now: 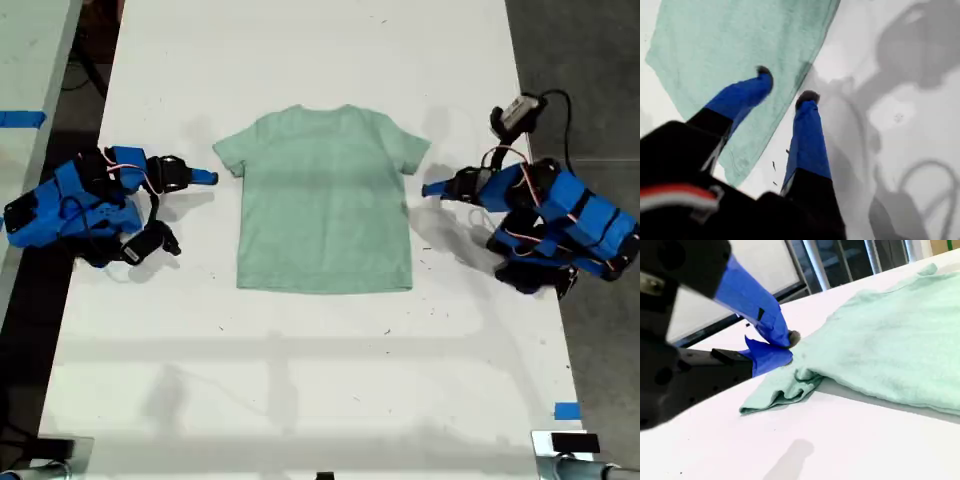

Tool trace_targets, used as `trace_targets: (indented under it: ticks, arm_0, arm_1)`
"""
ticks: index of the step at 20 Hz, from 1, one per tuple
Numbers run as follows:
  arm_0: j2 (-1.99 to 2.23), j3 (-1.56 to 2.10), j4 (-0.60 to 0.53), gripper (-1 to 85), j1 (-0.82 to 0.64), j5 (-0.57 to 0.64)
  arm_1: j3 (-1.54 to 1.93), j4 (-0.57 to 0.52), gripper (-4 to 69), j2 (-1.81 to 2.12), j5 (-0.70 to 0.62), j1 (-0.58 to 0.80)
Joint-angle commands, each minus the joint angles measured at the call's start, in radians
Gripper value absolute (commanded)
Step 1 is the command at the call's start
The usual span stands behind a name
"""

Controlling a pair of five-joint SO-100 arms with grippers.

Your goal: Fold t shirt

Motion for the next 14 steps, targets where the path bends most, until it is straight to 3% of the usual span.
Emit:
trace_targets:
  ticks: [1, 3, 6, 13, 14]
  arm_0:
    - [0.006, 0.038, 0.000, -0.2, 0.009, 0.005]
    - [0.006, 0.038, 0.000, -0.2, 0.009, 0.005]
    - [0.006, 0.038, 0.000, -0.1, 0.011, 0.005]
    - [0.006, 0.038, 0.000, -0.1, 0.014, 0.005]
    - [0.006, 0.038, 0.000, -0.1, 0.014, 0.005]
  arm_1:
    - [-0.568, 0.118, 38.3, -0.552, -0.153, 0.121]
    - [-0.778, 0.173, 36.7, -0.721, -0.249, 0.296]
    - [-0.930, 0.155, 31.9, -0.992, -0.360, 0.485]
    - [-1.023, -0.086, 29.7, -1.479, -0.388, 0.454]
    - [-1.032, -0.094, 26.6, -1.506, -0.390, 0.448]
